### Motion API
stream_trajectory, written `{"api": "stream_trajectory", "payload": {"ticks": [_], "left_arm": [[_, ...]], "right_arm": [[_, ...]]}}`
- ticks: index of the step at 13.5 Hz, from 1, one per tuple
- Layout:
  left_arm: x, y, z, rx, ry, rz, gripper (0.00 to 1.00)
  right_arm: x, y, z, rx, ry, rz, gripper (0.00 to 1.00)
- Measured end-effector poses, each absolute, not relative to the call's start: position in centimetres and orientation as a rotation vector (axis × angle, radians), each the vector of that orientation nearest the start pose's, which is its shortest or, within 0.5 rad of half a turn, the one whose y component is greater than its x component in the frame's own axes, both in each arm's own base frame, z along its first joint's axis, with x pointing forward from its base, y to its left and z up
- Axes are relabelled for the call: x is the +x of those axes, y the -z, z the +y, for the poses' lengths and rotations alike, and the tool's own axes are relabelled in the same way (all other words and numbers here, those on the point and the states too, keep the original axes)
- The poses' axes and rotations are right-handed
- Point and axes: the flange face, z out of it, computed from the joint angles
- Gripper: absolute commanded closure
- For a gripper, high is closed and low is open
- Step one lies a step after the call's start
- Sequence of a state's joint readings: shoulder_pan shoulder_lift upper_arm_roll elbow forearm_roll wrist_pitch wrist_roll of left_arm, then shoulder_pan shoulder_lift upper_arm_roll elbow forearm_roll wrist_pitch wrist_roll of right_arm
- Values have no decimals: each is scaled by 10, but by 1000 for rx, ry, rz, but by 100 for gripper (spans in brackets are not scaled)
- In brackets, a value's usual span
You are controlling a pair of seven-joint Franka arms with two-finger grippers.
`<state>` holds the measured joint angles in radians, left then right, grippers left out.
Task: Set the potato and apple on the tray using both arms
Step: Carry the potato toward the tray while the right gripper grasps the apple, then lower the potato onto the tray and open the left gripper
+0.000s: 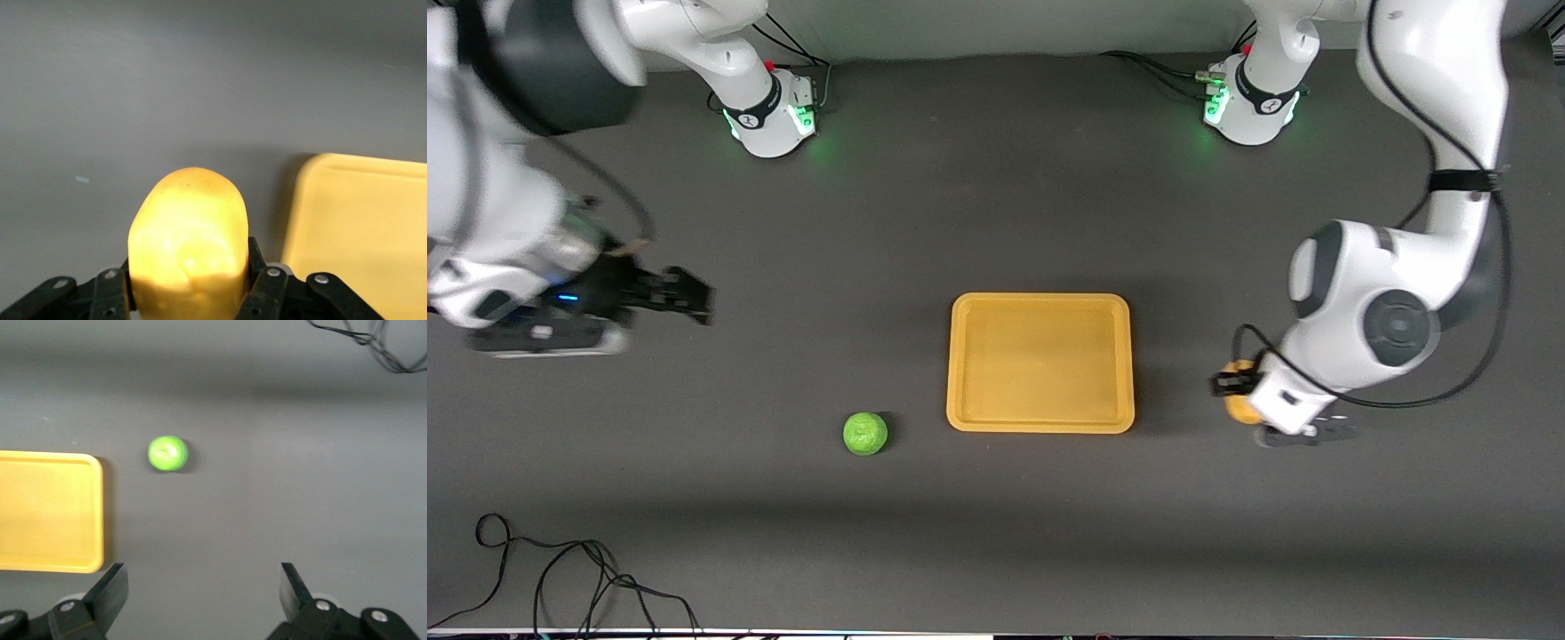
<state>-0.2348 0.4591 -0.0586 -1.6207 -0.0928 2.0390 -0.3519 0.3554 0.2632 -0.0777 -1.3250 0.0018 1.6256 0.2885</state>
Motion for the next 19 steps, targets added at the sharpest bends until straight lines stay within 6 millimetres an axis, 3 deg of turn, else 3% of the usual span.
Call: {"api": "stream_trajectory", "payload": {"ticks": [3,5,6,8,10,11,14,15,16,17,19], "left_arm": [[622,-333,-279,-3234,-114,-185,100],[604,-296,-324,-3229,-130,-150,100],[598,-276,-336,-3224,-143,-135,100],[590,-245,-345,-3221,-149,-126,100],[584,-227,-343,-3207,-179,-128,100],[582,-223,-342,-3202,-190,-130,92],[582,-222,-341,-3200,-188,-134,88],[582,-221,-340,-3197,-189,-133,54],[582,-218,-339,-3191,-193,-132,5],[581,-214,-338,-3183,-197,-125,0],[580,-210,-337,-3152,-171,-78,0]], "right_arm": [[622,-562,238,-3157,49,32,0],[637,-540,243,-3154,75,40,0],[646,-525,242,-3154,89,51,0],[665,-481,244,-3144,104,63,0],[679,-420,252,-3142,72,66,0],[685,-387,254,-3145,66,67,0],[686,-304,249,-3137,116,75,0],[683,-281,246,-3134,133,77,0],[679,-260,244,-3134,138,79,0],[677,-242,243,-3134,136,81,0],[675,-218,244,-3120,141,98,0]]}}
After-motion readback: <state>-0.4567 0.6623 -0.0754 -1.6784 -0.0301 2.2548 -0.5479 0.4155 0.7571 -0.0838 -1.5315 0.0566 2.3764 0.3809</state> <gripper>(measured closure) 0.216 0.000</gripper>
